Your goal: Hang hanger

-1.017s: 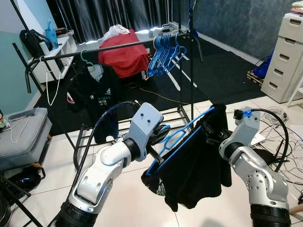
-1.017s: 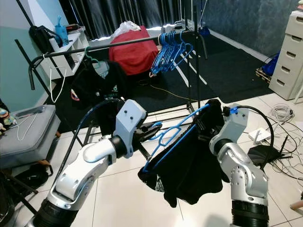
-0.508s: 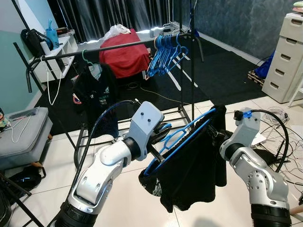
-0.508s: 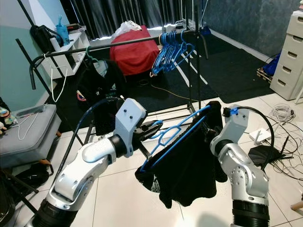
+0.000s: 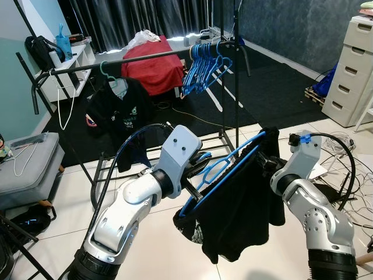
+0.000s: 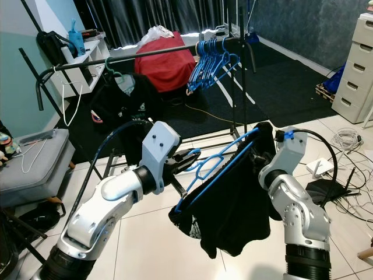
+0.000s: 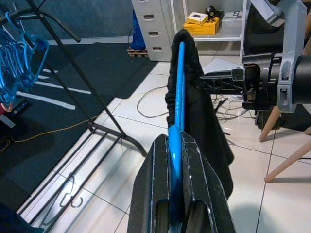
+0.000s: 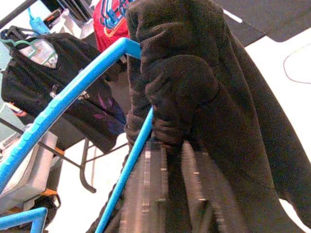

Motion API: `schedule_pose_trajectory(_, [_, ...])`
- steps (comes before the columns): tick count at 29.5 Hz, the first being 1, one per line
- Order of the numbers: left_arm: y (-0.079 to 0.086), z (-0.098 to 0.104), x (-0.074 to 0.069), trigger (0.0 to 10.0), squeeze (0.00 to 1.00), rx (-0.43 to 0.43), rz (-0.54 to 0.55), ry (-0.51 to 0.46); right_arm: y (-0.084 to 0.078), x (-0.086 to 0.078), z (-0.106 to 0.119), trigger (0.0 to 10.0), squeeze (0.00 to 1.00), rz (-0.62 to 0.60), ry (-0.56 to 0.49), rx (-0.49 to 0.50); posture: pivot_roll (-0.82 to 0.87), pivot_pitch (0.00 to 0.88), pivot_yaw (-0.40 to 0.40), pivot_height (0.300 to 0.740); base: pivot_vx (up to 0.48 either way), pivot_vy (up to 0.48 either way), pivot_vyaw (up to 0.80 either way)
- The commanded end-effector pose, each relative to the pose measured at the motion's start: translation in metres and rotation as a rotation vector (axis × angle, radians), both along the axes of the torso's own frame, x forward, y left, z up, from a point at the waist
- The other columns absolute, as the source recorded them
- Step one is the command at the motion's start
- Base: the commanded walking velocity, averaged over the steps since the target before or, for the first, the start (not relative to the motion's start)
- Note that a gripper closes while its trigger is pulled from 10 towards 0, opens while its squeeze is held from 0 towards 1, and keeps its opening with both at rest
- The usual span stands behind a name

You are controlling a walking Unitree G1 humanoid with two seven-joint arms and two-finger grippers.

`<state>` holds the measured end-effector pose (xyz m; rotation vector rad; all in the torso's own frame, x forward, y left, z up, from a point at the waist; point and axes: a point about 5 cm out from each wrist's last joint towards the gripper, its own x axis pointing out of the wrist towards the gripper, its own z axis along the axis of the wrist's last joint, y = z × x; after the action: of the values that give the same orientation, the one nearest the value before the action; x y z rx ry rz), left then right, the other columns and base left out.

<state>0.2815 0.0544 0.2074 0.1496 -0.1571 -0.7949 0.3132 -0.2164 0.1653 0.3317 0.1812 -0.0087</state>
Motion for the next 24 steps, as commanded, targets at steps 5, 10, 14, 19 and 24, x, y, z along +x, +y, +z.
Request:
schedule_pose_trajectory(5, [0.001, 0.012, -0.003, 10.0, 0.00, -0.034, -0.012, -0.051, -0.003, 0.001, 0.001, 0.0, 0.00, -0.010, -0.006, -0.016, -0.16, 0.000, 0.118, 0.740, 0.000, 0.000, 0.00])
schedule_pose_trajectory(10, [0.000, 0.008, -0.003, 10.0, 0.00, -0.015, -0.028, -0.041, 0.003, 0.002, 0.008, 0.0, 0.00, 0.041, -0.054, -0.073, -0.16, 0.000, 0.121, 0.740, 0.000, 0.000, 0.00])
schedule_pose_trajectory(14, [-0.003, -0.002, -0.004, 10.0, 0.00, 0.046, -0.061, -0.026, 0.028, -0.001, 0.029, 0.0, 0.00, 0.203, -0.190, -0.065, -0.16, 0.000, 0.123, 0.740, 0.000, 0.000, 0.00])
schedule_pose_trajectory(19, [-0.003, -0.019, -0.003, 10.0, 0.00, 0.172, -0.121, 0.004, 0.073, -0.022, 0.038, 0.0, 0.00, 0.548, -0.217, -0.126, -0.17, 0.000, 0.128, 0.740, 0.000, 0.000, 0.00])
schedule_pose_trajectory(24, [0.003, -0.025, 0.000, 10.0, 0.00, 0.210, -0.117, 0.038, 0.076, -0.032, 0.023, 0.0, 0.00, 0.630, -0.120, -0.237, -0.18, 0.000, 0.132, 0.740, 0.000, 0.000, 0.00])
